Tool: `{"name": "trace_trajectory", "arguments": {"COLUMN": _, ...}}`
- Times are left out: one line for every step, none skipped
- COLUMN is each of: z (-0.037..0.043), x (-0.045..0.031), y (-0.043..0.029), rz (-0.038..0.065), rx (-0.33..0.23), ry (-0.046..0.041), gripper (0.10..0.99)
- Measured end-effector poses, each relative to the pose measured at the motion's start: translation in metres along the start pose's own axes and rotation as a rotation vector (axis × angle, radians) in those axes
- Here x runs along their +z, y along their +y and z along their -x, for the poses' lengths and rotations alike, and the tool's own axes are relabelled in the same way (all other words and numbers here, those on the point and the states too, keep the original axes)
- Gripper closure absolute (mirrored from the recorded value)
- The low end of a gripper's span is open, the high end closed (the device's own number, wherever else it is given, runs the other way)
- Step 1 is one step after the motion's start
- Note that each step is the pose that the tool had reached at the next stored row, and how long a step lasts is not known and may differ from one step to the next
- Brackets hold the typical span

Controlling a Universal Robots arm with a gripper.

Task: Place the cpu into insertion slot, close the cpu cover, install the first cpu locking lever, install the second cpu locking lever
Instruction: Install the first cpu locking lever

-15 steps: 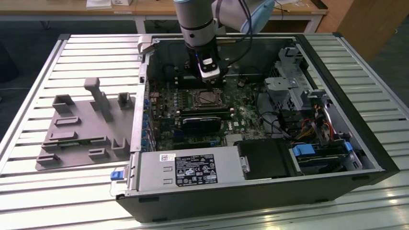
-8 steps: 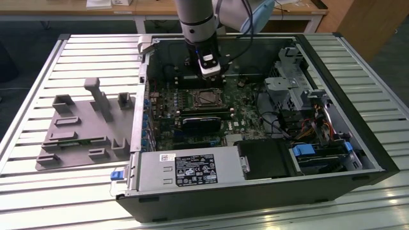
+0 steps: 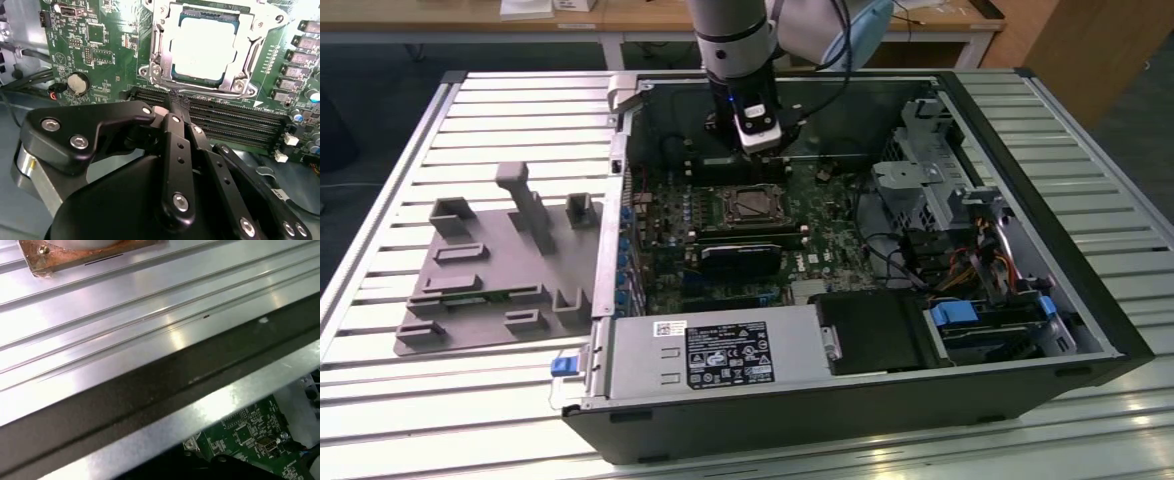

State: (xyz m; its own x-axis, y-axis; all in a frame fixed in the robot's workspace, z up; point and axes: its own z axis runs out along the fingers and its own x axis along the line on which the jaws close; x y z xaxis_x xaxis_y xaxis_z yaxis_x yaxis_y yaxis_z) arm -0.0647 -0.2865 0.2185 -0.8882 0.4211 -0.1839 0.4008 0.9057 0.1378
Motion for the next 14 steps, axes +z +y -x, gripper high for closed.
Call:
{"name": "trace_trajectory", "arguments": {"z": 0.0000, "x": 0.0000, "y": 0.0000, "rz": 0.000, "rx": 0.000, "ry": -0.0001, "gripper": 0.984}}
{"name": "trace_trajectory", "arguments": {"z": 0.0000, "x": -0.0001, "y": -0.0001, "rz": -0.001, "rx": 0.000, "ry": -0.0002, "gripper": 0.984}}
{"name": "trace_trajectory", "arguments": {"z": 0.0000, "x": -0.0001, "y": 0.0000, "rz": -0.001, "rx": 0.000, "ry": -0.0003, "gripper": 0.984}}
{"name": "trace_trajectory", "arguments": {"z": 0.0000, "x": -0.0001, "y": 0.0000, "rz": -0.001, "rx": 0.000, "ry": -0.0004, "gripper": 0.984}}
{"name": "trace_trajectory", "arguments": {"z": 0.0000, "x": -0.0001, "y": 0.0000, "rz": -0.002, "rx": 0.000, "ry": 0.0002, "gripper": 0.984}}
{"name": "trace_trajectory", "arguments": {"z": 0.0001, "x": 0.0000, "y": 0.0000, "rz": -0.004, "rx": 0.001, "ry": 0.0044, "gripper": 0.984}}
{"name": "trace_trajectory", "arguments": {"z": 0.0002, "x": 0.0001, "y": 0.0001, "rz": -0.008, "rx": 0.001, "ry": 0.0133, "gripper": 0.984}}
{"name": "trace_trajectory", "arguments": {"z": 0.0004, "x": 0.0003, "y": 0.0001, "rz": -0.016, "rx": 0.001, "ry": 0.0250, "gripper": 0.984}}
{"name": "trace_trajectory", "arguments": {"z": 0.0007, "x": 0.0007, "y": 0.0003, "rz": -0.025, "rx": 0.001, "ry": 0.0361, "gripper": 0.984}}
{"name": "trace_trajectory", "arguments": {"z": 0.0010, "x": 0.0009, "y": 0.0004, "rz": -0.033, "rx": 0.001, "ry": 0.0452, "gripper": 0.984}}
{"name": "trace_trajectory", "arguments": {"z": 0.0013, "x": 0.0011, "y": 0.0005, "rz": -0.041, "rx": 0.000, "ry": 0.0512, "gripper": 0.984}}
{"name": "trace_trajectory", "arguments": {"z": 0.0014, "x": 0.0012, "y": 0.0005, "rz": -0.046, "rx": 0.000, "ry": 0.0534, "gripper": 0.984}}
{"name": "trace_trajectory", "arguments": {"z": 0.0015, "x": 0.0013, "y": 0.0002, "rz": -0.051, "rx": -0.001, "ry": 0.0535, "gripper": 0.984}}
{"name": "trace_trajectory", "arguments": {"z": 0.0018, "x": 0.0013, "y": -0.0003, "rz": -0.055, "rx": -0.002, "ry": 0.0527, "gripper": 0.984}}
